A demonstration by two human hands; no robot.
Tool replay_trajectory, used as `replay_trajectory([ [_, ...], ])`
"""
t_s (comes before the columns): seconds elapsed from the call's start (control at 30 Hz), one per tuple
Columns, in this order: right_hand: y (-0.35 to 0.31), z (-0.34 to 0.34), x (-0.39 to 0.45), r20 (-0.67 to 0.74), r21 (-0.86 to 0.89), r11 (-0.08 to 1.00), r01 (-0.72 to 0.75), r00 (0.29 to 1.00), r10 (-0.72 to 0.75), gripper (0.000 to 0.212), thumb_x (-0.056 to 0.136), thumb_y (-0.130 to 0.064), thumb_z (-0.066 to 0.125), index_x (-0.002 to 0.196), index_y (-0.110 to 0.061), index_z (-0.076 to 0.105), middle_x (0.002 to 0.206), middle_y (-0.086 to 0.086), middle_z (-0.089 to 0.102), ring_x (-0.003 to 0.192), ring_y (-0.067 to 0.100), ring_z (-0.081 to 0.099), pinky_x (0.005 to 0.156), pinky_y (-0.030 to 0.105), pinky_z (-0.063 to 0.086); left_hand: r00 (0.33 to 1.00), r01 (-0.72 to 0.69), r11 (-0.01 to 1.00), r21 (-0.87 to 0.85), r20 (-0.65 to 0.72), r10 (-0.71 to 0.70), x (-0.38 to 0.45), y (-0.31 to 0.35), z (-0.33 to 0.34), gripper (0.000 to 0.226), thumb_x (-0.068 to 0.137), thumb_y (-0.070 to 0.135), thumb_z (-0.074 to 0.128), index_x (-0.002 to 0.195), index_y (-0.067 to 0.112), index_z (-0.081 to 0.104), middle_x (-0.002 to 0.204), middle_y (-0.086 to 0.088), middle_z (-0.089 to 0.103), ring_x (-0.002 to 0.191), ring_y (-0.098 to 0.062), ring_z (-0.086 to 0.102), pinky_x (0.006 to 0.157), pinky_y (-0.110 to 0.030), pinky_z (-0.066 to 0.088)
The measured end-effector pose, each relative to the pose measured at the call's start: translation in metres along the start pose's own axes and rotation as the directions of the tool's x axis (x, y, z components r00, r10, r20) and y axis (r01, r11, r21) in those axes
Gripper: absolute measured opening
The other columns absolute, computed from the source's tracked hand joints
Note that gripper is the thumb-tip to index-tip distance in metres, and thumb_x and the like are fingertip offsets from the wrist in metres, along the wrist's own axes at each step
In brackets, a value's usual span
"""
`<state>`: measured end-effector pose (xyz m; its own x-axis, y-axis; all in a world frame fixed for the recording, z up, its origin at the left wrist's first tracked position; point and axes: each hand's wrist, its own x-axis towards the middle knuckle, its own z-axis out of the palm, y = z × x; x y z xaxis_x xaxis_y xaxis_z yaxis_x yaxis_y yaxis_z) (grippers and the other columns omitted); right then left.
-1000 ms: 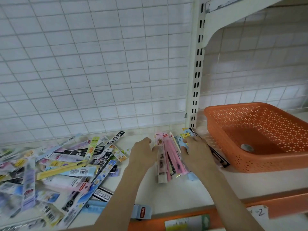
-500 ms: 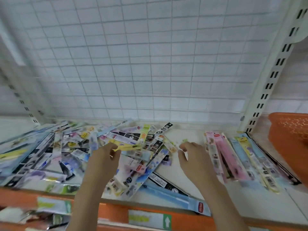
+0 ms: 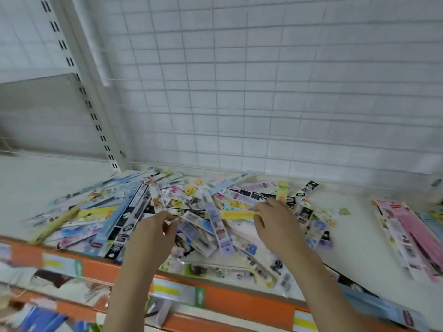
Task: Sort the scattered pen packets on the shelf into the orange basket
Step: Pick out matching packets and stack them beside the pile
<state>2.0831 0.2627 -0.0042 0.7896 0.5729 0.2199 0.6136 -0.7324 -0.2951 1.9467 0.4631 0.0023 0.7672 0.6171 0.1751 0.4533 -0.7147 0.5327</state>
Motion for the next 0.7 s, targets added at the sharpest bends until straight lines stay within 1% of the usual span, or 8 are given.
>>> replay_trajectory([
  [0.07, -0.012, 0.009, 0.009, 0.058, -0.046, 0.999, 0.025, 0.998, -0.022, 0.038, 0.098, -0.023, 0.040, 0.136, -0.018, 0.044, 0.134, 0.003, 0.045, 0.126, 0.022, 0.039, 0.104, 0.032, 0.035, 1.000, -0.009, 1.000, -0.006, 0.010, 0.009, 0.005, -0.010, -0.008, 0.023, 0.094, 0.027, 0.052, 0.108, 0.013, 0.063, 0.068, -0.001, 0.061, 0.063, -0.022, 0.061, 0.054, -0.029, 0.046],
  [0.17, -0.023, 0.017, 0.014, 0.121, -0.145, 0.989, 0.028, 0.993, -0.010, 0.043, 0.098, -0.025, 0.042, 0.141, -0.022, 0.040, 0.137, 0.001, 0.045, 0.128, 0.023, 0.038, 0.106, 0.034, 0.033, 0.999, -0.022, 1.000, -0.021, 0.023, 0.023, 0.013, -0.021, -0.013, 0.025, 0.094, 0.028, 0.052, 0.111, 0.012, 0.062, 0.070, 0.000, 0.060, 0.065, -0.023, 0.061, 0.060, -0.031, 0.049],
  [0.3, -0.024, 0.012, 0.012, 0.031, -0.212, 0.976, -0.038, 0.998, 0.045, 0.030, 0.099, -0.025, 0.038, 0.119, -0.020, 0.060, 0.118, 0.000, 0.060, 0.113, 0.021, 0.050, 0.099, 0.031, 0.038, 0.995, -0.091, 0.994, -0.060, 0.040, 0.094, 0.021, -0.027, -0.009, 0.023, 0.094, 0.024, 0.051, 0.111, 0.012, 0.062, 0.075, -0.002, 0.064, 0.056, -0.014, 0.054, 0.050, -0.026, 0.042],
  [0.4, -0.022, 0.000, 0.008, -0.027, -0.220, 0.962, -0.163, 0.987, 0.161, 0.025, 0.099, -0.015, 0.035, 0.111, -0.014, 0.057, 0.110, 0.002, 0.057, 0.097, 0.022, 0.056, 0.077, 0.031, 0.045, 0.988, -0.140, 0.985, -0.104, 0.056, 0.146, 0.025, -0.021, -0.001, 0.020, 0.094, 0.019, 0.051, 0.106, 0.010, 0.063, 0.078, -0.005, 0.065, 0.058, -0.018, 0.054, 0.056, -0.030, 0.045],
  [0.47, -0.019, -0.006, 0.004, -0.060, -0.198, 0.950, -0.242, 0.970, 0.234, 0.020, 0.100, -0.014, 0.033, 0.111, -0.011, 0.049, 0.095, 0.003, 0.053, 0.079, 0.024, 0.052, 0.057, 0.030, 0.038, 0.980, -0.171, 0.978, -0.121, 0.077, 0.181, 0.026, -0.014, 0.006, 0.020, 0.094, 0.018, 0.050, 0.106, 0.010, 0.064, 0.082, -0.006, 0.065, 0.062, -0.020, 0.055, 0.059, -0.032, 0.047],
  [0.53, -0.015, -0.011, 0.000, -0.078, -0.185, 0.937, -0.296, 0.955, 0.286, 0.019, 0.100, -0.015, 0.032, 0.113, -0.010, 0.045, 0.081, 0.001, 0.050, 0.069, 0.023, 0.048, 0.046, 0.028, 0.026, 0.972, -0.203, 0.971, -0.125, 0.094, 0.215, 0.029, -0.005, 0.014, 0.021, 0.094, 0.017, 0.049, 0.107, 0.011, 0.064, 0.087, -0.007, 0.065, 0.068, -0.022, 0.058, 0.062, -0.034, 0.051],
  [0.63, -0.012, -0.015, -0.011, -0.104, -0.086, 0.947, -0.309, 0.948, 0.300, 0.028, 0.101, -0.024, 0.032, 0.123, -0.012, 0.043, 0.088, 0.005, 0.062, 0.073, 0.025, 0.058, 0.052, 0.030, 0.040, 0.957, -0.249, 0.964, -0.094, 0.131, 0.260, 0.032, 0.011, 0.024, 0.026, 0.094, 0.013, 0.047, 0.116, 0.015, 0.061, 0.103, -0.006, 0.062, 0.085, -0.023, 0.060, 0.074, -0.035, 0.053],
  [0.7, -0.011, -0.019, -0.017, -0.103, 0.000, 0.954, -0.300, 0.949, 0.298, 0.037, 0.099, -0.039, 0.036, 0.126, -0.014, 0.042, 0.088, 0.001, 0.061, 0.076, 0.023, 0.059, 0.057, 0.032, 0.043, 0.933, -0.295, 0.955, -0.032, 0.204, 0.296, 0.034, 0.021, 0.032, 0.042, 0.092, 0.007, 0.046, 0.132, 0.023, 0.050, 0.119, -0.006, 0.050, 0.101, -0.024, 0.055, 0.084, -0.033, 0.050],
])
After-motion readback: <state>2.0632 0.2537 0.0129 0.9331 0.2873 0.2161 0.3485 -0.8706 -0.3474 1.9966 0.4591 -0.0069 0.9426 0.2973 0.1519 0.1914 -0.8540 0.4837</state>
